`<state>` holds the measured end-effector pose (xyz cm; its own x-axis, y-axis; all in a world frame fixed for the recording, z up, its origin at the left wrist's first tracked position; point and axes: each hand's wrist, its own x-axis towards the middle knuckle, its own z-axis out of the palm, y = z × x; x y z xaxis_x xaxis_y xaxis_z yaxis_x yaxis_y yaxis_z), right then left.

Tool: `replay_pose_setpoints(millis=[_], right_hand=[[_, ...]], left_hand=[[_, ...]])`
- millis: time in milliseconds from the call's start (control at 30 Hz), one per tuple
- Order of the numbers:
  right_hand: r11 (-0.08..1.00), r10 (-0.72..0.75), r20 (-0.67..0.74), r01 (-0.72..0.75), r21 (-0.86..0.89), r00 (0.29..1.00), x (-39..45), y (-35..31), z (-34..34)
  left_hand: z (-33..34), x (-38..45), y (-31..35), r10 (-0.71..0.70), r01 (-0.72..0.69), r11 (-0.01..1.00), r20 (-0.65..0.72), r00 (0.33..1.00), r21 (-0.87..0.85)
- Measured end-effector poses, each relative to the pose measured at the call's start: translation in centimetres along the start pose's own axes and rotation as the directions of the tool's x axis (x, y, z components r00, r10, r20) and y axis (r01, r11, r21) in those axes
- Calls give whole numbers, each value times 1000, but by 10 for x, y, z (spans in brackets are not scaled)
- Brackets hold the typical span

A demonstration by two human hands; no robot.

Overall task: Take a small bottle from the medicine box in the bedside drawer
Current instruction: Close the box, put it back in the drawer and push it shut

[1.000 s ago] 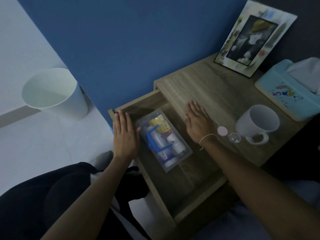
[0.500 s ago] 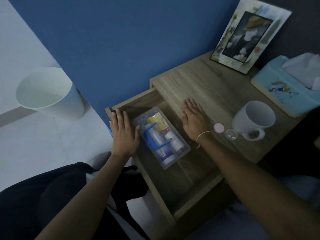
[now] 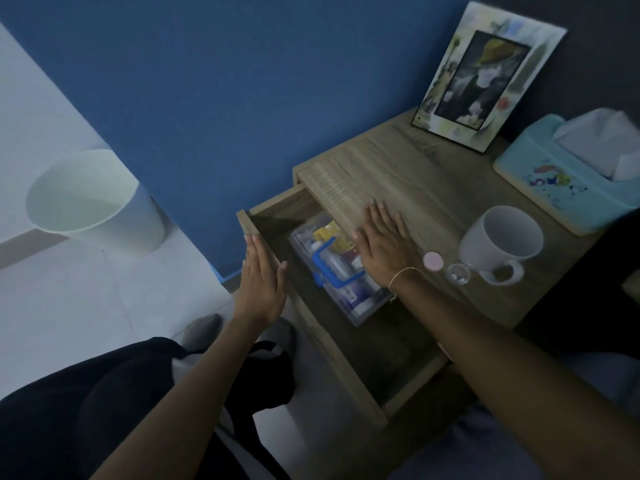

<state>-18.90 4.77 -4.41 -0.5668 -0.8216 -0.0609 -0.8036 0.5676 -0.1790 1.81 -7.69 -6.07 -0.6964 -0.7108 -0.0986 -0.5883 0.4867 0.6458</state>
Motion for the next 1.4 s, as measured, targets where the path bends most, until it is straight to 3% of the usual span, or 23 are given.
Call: replay_pose_setpoints(millis=[200, 500, 700, 1133, 1400], right_hand=[[999, 6, 54, -5, -32, 999, 0, -1, -2], [1000, -26, 33, 26, -3, 999, 1, 3, -4], [998, -53, -24, 53, 23, 998, 1, 7, -3], [998, -47, -86, 49, 27, 995, 2, 5, 4], [998, -51, -100, 54, 32, 994, 2, 4, 1]], left_hand=[[1, 11, -2, 83, -85, 995, 37, 996, 56], [20, 30, 21, 110, -88, 976, 98, 989, -201], [22, 46, 32, 145, -111, 976, 177, 974, -187], [53, 54, 60, 33, 49, 931, 220, 975, -360], [57, 64, 58, 74, 13, 935, 229, 971, -355]])
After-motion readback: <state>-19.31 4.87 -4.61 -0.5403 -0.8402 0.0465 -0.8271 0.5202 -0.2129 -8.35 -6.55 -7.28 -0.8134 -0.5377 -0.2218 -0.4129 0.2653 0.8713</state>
